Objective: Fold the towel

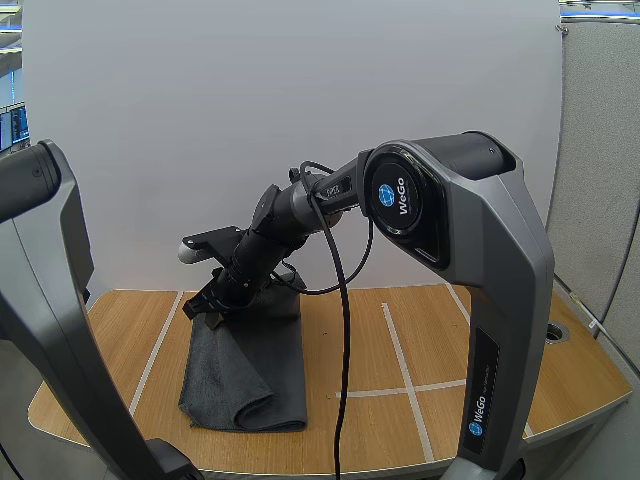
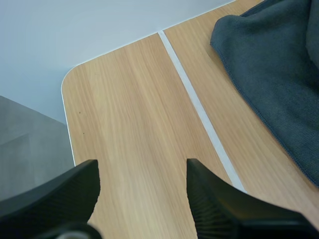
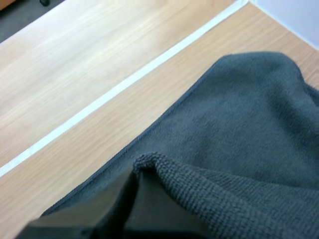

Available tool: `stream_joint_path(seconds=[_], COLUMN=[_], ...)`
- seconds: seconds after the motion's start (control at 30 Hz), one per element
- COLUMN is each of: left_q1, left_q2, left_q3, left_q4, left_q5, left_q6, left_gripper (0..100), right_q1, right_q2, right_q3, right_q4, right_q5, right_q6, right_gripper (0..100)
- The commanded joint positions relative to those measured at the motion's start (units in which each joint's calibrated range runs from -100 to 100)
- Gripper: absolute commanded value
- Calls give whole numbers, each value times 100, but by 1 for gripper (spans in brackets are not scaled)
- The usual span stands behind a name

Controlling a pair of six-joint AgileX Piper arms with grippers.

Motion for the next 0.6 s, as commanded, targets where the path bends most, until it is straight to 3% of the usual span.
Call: stream_joint_path(seconds=[0.0,0.5,0.53,0.57], left_q1=[9,9,9,9], left_q2=[-43,-43,-43,-43], left_q3=[-7,-7,-7,-7], left_q4=[-91,-91,-91,-91], left_q5=[98,98,98,98], left_q6=[-250,-402,-402,-402], left_gripper=[83,83,83,83], right_q1=[43,265,265,265], right_q2=[-18,768,797,826], right_q3=[-41,-423,-435,-435], right_q4=[351,534,534,547], right_q5=[-394,-413,-380,-380], right_q6=[-361,-328,-328,-328], right_gripper=[0,0,3,15])
